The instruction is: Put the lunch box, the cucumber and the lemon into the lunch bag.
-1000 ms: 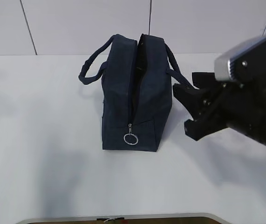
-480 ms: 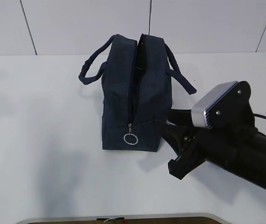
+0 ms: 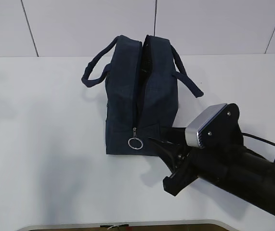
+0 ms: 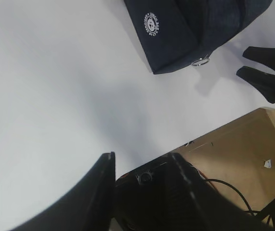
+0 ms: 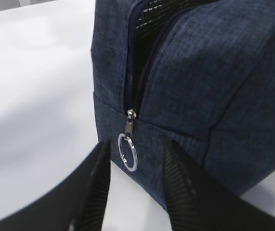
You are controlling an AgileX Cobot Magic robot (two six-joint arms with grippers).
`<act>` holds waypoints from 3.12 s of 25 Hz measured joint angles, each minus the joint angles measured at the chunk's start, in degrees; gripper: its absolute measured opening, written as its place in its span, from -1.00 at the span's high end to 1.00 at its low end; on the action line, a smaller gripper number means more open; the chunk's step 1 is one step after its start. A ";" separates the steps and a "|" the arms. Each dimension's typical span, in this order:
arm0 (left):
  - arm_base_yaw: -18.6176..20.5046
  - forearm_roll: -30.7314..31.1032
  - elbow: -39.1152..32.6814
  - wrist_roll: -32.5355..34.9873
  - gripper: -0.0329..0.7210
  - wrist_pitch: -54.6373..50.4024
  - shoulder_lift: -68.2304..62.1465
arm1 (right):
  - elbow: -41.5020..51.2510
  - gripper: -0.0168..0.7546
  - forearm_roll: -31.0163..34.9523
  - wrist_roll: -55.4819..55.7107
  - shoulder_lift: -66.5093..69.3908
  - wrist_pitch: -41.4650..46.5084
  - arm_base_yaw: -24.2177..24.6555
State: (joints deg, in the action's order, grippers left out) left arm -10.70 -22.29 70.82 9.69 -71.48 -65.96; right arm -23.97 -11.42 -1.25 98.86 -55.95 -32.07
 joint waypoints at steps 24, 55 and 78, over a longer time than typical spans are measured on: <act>0.00 0.00 0.00 -0.33 0.24 0.00 0.00 | -0.10 0.18 1.01 0.08 10.47 -9.33 0.00; 0.00 0.00 0.00 -0.33 0.25 0.00 0.00 | -5.87 0.18 -2.08 0.08 16.69 -9.57 0.00; 0.00 0.00 0.00 -0.33 0.25 0.00 0.00 | -10.43 0.18 -4.41 0.08 20.14 -9.78 0.00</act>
State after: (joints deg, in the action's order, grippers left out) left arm -10.70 -22.29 70.82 9.36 -71.48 -65.96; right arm -34.40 -15.83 -1.17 119.00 -65.73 -32.07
